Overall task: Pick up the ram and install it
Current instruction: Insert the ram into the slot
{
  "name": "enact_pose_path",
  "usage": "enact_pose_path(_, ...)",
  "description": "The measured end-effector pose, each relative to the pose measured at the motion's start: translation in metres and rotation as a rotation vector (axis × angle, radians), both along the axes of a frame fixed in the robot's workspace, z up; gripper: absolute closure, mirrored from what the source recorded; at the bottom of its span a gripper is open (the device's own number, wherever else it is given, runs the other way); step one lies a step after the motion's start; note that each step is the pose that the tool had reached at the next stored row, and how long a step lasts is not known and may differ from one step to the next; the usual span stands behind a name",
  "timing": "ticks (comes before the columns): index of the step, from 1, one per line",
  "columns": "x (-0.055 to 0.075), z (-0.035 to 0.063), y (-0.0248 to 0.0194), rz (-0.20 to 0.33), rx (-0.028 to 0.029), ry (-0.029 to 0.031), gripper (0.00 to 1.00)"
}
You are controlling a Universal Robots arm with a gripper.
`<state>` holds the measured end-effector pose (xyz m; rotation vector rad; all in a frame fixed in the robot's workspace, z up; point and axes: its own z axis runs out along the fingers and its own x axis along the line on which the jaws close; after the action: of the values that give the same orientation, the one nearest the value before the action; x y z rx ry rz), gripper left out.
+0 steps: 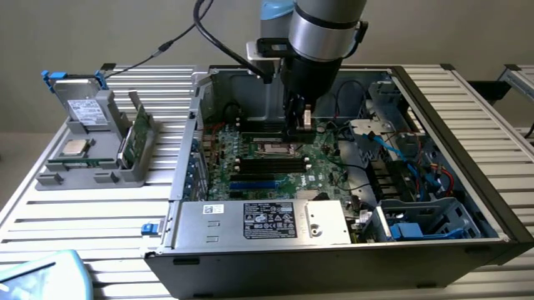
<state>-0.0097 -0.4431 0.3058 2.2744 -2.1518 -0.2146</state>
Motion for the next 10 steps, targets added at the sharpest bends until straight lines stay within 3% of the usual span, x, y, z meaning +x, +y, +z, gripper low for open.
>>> enact_pose_path(2,0.0,-0.0036,0.0008,0.0,-0.0002,0.0001,0.87)
enact_pose_path(6,0.0,-0.0084,0.0094,0.003,-0.0003,0.0045,0.87)
enact_pose_path(8,0.0,-0.0098,0.0157,0.003,-0.0009,0.0107,0.87)
enact_pose_path(9,0.0,-0.0101,0.0186,0.003,-0.0034,0.0159,0.87)
enact_pose_path(10,0.0,-0.0102,0.021,0.003,-0.01,0.0234,0.87)
